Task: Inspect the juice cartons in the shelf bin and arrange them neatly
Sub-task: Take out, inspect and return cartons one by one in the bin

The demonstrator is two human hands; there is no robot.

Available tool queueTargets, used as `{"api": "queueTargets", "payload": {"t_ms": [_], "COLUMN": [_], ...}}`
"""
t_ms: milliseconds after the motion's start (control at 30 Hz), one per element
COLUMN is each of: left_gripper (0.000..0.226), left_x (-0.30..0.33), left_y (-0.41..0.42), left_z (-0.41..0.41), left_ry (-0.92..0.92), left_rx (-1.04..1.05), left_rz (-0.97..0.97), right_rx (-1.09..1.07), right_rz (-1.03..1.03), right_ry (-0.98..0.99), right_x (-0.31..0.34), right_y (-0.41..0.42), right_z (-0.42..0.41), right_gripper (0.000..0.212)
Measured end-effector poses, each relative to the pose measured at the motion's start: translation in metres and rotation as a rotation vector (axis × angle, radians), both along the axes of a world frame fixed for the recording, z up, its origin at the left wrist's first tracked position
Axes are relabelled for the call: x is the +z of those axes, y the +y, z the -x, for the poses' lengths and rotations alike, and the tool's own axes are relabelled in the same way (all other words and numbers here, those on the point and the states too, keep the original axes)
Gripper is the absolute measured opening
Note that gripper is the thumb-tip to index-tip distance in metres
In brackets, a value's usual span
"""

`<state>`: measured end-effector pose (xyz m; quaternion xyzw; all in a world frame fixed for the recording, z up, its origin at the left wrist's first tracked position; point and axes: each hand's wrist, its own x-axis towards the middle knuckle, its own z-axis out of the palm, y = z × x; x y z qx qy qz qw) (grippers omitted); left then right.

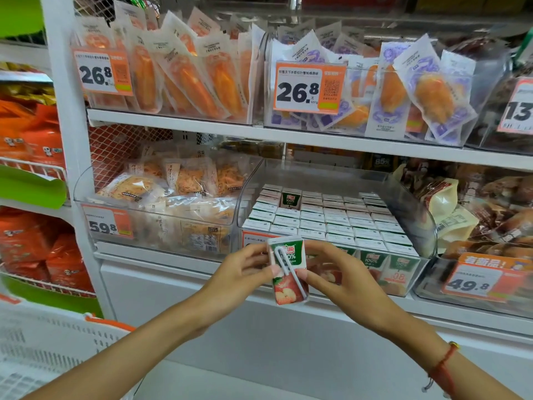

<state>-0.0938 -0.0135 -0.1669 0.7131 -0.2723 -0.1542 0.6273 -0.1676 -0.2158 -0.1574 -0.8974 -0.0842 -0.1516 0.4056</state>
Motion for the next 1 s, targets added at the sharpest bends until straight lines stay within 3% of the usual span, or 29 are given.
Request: {"api": "queueTargets", "payload": {"t_ms": [300,467,700,833,1000], "left_gripper": [0.022,0.040,0.040,0.040,0.075], "left_x": [0.002,0.002,0.007,0.015,0.012], "left_y": [0.003,0.006,0.005,0.007,0.006], "left_z": [-0.004,-0.003,0.002,0.002,0.002], "left_ry": [0.334,0.360,0.471,0.441,0.399], "left_rx": [0.027,0.009,-0.085,-0.184,-0.031], "left_rz": [0.110,0.086,0.115,0.072,-0.118], "right_rx": [0.086,0.101,0.033,-0.025,-0.120], "right_rz": [-0.050,-0.205,-0.505,-0.481,-0.397], "right_ry": [0.087,0.125,0.202,0.242,0.243], "right_x": [0.000,0.006,0.000,0.005,0.007], "right_y": [0.006,0.006,0.012,0.013,0.017], "right_z": [0.002,0.002,0.001,0.000,-0.002], "right_gripper": [0.079,0.065,0.058,0.045,0.029]}}
